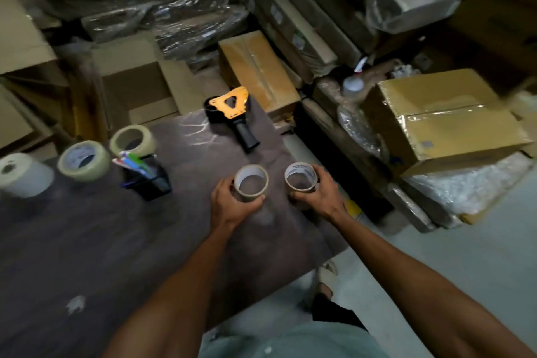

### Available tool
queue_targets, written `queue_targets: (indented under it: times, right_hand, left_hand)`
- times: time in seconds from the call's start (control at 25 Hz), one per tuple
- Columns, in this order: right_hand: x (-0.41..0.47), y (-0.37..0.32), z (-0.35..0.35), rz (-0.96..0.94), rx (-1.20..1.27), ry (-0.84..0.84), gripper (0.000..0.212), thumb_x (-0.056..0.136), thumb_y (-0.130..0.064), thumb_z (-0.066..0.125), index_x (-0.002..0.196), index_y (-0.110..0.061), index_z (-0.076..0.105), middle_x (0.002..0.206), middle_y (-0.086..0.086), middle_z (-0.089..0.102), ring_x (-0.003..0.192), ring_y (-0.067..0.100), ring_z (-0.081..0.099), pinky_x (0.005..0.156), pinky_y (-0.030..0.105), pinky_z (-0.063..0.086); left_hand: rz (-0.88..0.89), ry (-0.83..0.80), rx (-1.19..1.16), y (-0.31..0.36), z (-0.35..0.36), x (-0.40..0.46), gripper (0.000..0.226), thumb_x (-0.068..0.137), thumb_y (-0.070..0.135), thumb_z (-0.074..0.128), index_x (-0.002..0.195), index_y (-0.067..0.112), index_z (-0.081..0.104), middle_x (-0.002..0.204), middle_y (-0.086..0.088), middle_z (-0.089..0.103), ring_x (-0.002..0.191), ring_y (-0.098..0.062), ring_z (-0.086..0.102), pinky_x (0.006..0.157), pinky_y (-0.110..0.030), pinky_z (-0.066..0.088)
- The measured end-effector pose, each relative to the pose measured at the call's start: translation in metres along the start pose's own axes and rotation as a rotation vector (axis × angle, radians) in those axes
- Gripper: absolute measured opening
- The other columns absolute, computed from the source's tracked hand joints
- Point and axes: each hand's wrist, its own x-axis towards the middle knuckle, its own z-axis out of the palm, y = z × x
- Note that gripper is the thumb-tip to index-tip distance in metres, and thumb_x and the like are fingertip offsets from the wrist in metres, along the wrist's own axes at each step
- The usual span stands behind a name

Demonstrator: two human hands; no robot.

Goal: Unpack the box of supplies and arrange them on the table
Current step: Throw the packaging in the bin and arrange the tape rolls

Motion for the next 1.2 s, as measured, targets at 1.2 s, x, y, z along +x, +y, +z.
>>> queue_targets:
  times: [1.2]
  right_hand:
    - [0.16, 0.443, -0.019, 0.564, -0.098, -0.152, 0.087, 0.055, -0.04, 0.087, 0.131, -0.02, 0.051, 0.126, 0.011, 0.059, 0.117, 0.03, 0.055, 0.09, 0.034, 0.049]
  left_hand:
    - [-0.567, -0.393, 0.358, -0.052, 0.495, 0.07, 0.09, 0.052, 0.05, 0.091, 0.127, 0.013, 0.059, 0.124, -0.009, 0.065, 0.116, -0.026, 0.062, 0.093, -0.036, 0.054]
